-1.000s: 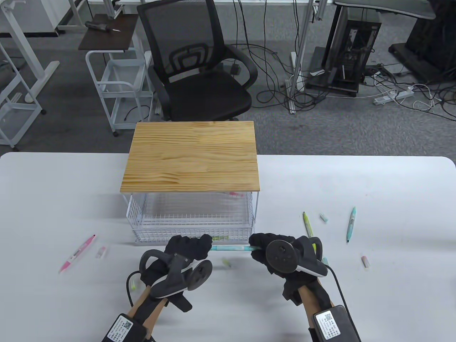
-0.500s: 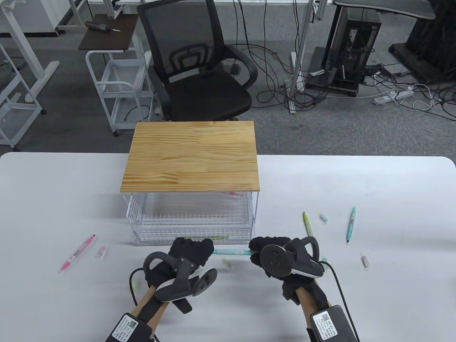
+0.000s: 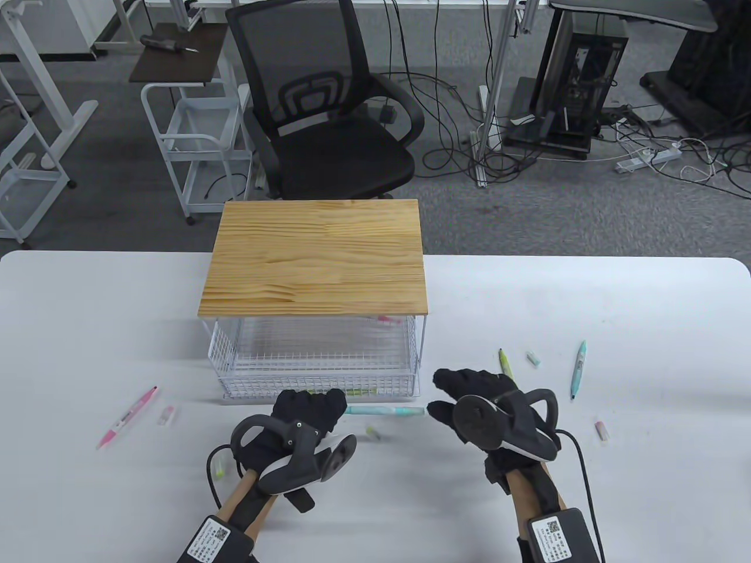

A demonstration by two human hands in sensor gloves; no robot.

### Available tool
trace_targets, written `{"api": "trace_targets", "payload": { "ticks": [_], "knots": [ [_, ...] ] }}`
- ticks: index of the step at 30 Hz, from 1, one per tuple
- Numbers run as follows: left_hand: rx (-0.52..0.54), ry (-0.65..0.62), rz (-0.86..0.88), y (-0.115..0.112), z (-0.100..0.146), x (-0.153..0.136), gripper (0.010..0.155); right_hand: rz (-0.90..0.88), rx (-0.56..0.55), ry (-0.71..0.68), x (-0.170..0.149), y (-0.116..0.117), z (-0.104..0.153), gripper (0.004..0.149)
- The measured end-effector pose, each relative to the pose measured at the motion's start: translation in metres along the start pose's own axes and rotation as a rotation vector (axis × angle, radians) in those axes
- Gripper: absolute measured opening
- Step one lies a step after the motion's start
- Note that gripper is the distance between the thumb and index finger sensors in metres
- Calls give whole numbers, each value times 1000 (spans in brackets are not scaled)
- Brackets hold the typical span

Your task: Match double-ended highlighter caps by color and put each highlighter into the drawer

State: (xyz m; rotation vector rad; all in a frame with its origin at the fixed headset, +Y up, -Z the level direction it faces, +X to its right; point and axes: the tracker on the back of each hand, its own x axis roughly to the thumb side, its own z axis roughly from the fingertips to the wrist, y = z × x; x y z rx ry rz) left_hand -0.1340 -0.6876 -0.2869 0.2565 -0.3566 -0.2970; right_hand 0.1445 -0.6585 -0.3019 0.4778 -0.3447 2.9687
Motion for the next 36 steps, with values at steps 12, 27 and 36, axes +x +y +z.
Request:
{"api": "trace_targets", "payload": {
  "ticks": [12, 27, 36],
  "knots": [
    [-251, 273, 42, 2, -71, -39, 49, -75, -81, 63, -16, -21, 4, 55],
    [-537, 424, -51, -50, -132, -33, 51, -129, -51, 64, -23, -14, 1, 54],
    [-587, 442, 43, -60, -125, -45, 52, -115, -38, 48, -19, -12, -1, 54]
  ]
}}
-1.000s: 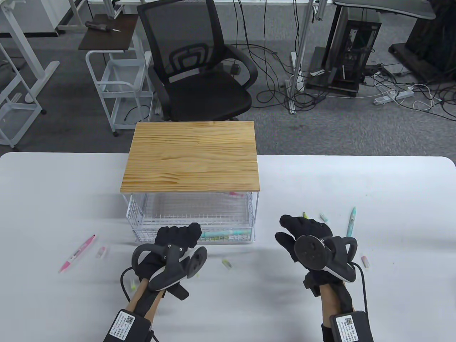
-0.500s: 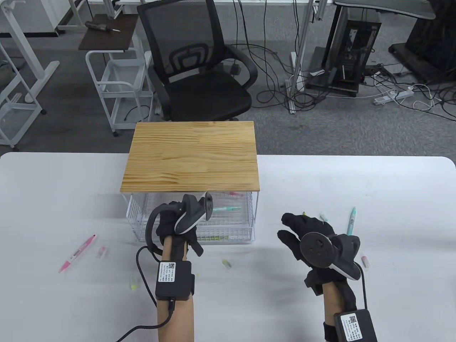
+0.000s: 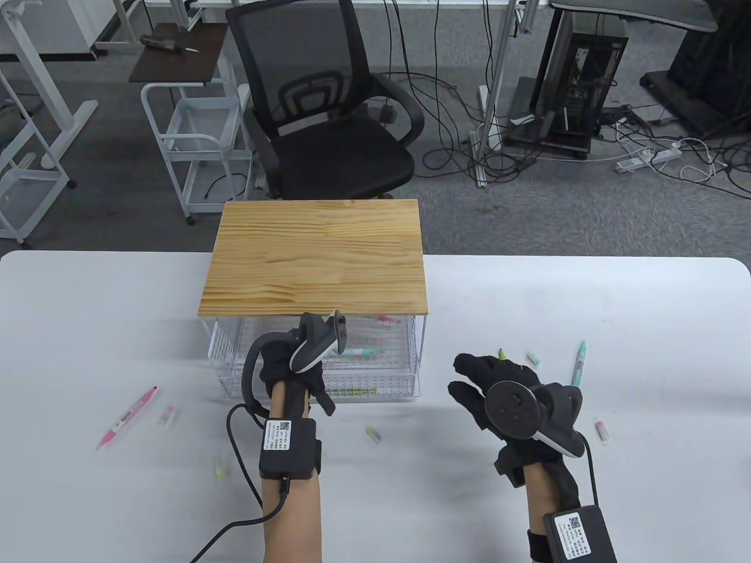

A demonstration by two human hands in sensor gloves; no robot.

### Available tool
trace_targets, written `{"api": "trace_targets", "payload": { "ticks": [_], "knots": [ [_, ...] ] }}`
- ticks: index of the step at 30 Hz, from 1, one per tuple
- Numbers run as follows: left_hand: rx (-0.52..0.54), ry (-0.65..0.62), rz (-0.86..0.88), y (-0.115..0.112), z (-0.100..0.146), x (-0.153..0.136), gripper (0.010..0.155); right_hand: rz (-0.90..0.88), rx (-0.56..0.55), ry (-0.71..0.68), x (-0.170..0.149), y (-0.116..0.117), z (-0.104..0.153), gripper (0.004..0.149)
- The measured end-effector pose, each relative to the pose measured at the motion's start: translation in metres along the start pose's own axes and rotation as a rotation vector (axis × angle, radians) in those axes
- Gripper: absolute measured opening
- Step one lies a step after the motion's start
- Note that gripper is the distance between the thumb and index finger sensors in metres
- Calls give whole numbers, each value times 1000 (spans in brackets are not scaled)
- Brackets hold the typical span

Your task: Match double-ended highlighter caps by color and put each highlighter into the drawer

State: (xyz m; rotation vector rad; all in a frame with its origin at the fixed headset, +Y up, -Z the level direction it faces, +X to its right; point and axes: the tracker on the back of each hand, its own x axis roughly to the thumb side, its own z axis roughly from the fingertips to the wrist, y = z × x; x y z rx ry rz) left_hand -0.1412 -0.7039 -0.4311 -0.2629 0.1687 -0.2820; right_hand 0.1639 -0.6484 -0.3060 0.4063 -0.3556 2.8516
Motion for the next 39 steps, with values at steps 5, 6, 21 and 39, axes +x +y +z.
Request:
{"api": "trace_targets", "payload": {
  "ticks": [5, 6, 21, 39],
  "knots": [
    [24, -38, 17, 3, 13, -12, 67, 35, 16, -1, 0, 3, 0, 54],
    [46, -55, 30, 4, 19, -16, 68, 38, 16, -1, 0, 3, 0, 54],
    [278, -124, 127, -11, 107, -109, 73, 100, 46, 7, 3, 9, 0, 54],
    [-134, 312, 237, -92, 43, -223, 76, 131, 66, 20, 1, 8, 0, 53]
  ]
}}
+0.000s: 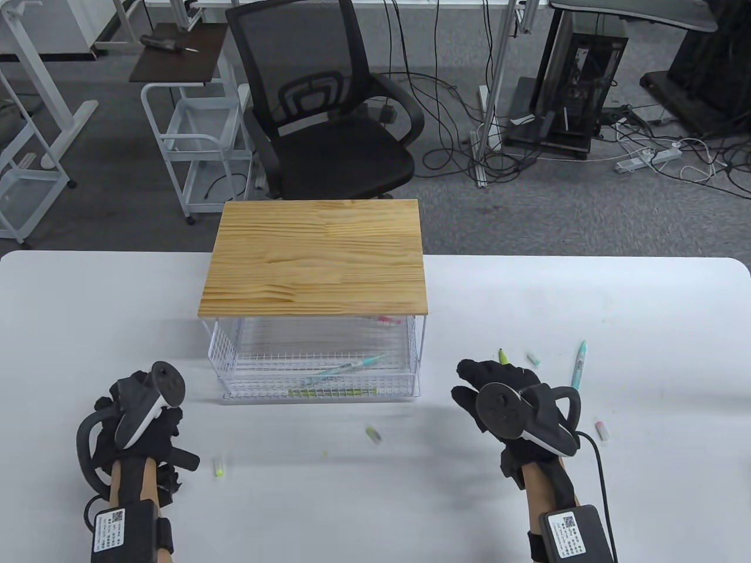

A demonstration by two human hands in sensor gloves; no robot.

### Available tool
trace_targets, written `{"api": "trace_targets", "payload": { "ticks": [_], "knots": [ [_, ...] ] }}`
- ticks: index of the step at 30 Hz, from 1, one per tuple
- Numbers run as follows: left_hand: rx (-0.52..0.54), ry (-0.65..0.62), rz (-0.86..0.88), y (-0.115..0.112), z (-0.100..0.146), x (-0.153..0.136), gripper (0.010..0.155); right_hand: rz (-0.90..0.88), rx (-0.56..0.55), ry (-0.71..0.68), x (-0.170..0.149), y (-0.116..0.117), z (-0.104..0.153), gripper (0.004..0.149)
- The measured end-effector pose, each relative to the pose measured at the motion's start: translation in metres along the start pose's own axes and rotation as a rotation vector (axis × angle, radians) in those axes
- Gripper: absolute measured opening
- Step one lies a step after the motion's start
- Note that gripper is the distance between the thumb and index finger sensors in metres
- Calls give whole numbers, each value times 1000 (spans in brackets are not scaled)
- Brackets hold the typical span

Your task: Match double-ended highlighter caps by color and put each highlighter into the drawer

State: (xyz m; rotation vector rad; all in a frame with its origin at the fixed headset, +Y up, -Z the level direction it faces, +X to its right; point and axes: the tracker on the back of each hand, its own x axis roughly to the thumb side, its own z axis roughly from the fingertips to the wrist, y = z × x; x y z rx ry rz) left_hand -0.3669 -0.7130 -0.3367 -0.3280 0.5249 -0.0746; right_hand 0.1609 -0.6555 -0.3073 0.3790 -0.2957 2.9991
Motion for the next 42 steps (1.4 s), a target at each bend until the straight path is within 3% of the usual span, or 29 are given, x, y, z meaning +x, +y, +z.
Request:
{"api": "trace_targets", "payload": {
  "ticks": [4, 15, 26, 42],
  "knots": [
    [-72, 114, 8, -14, -25, -15, 73, 5, 1, 8, -2, -1, 0, 54],
    [-211, 208, -18, -47, -70, -28, 72, 29, 16, 20, -3, -1, 0, 54],
    [-178, 230, 16, -52, -77, -36, 70, 35, 37, 34, -6, 2, 0, 53],
    [-108, 263, -30, -51, -71, -35, 50, 32, 50, 39, -9, 3, 0, 53]
  ]
}}
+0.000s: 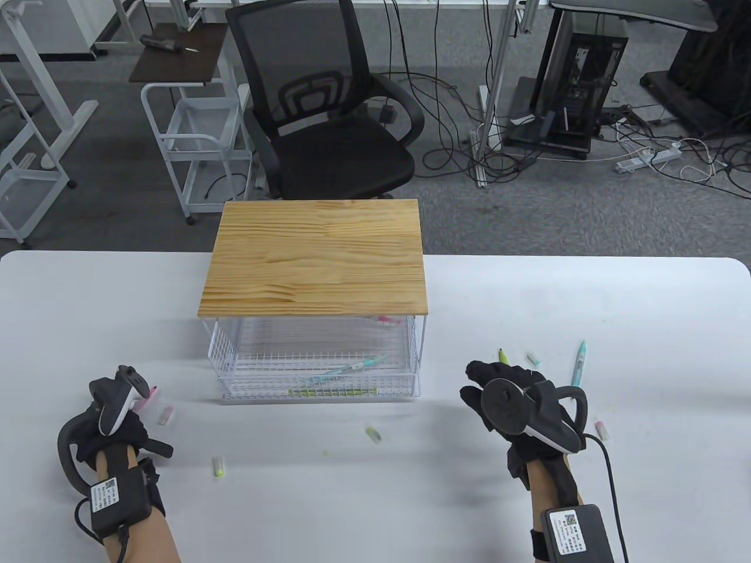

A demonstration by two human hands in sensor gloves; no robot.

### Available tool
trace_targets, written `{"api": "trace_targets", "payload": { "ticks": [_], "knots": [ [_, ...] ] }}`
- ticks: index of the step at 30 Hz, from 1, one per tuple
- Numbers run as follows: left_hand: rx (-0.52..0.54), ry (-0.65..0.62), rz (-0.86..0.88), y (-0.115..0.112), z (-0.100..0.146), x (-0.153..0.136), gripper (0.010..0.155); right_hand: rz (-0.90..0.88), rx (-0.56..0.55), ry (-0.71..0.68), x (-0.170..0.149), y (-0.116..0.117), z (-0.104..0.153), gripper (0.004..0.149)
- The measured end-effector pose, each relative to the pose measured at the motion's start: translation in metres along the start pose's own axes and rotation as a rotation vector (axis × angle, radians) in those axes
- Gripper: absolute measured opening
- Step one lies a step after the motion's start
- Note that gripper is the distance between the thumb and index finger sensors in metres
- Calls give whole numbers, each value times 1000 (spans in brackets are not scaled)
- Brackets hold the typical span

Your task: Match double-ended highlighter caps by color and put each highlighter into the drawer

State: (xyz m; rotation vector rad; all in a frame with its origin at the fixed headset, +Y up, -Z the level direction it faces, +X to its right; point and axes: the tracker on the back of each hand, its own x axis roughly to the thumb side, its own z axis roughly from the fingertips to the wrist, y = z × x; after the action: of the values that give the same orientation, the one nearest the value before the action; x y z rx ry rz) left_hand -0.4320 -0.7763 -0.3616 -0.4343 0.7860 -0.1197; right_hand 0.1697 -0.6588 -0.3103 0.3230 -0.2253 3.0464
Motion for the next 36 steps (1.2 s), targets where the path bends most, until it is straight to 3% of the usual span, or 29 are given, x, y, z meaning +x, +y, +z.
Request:
{"api": "trace_targets", "payload": {
  "ticks": [11, 17, 24, 29, 36],
  "knots": [
    [43, 0, -3, 2, 4, 0, 48, 6, 11, 8, -1, 1, 0, 53],
    [157, -68, 108, 18, 23, 1, 49, 1, 22, 46, -10, -1, 1, 54],
    [380, -212, 253, 62, 74, 5, 49, -32, 44, 92, -23, 3, 1, 55],
    [567, -338, 360, 94, 127, 4, 49, -47, 37, 113, -30, 1, 2, 57],
    [747, -578, 375, 108, 202, 28, 49, -66, 31, 145, -37, -2, 4, 59]
  ]
}}
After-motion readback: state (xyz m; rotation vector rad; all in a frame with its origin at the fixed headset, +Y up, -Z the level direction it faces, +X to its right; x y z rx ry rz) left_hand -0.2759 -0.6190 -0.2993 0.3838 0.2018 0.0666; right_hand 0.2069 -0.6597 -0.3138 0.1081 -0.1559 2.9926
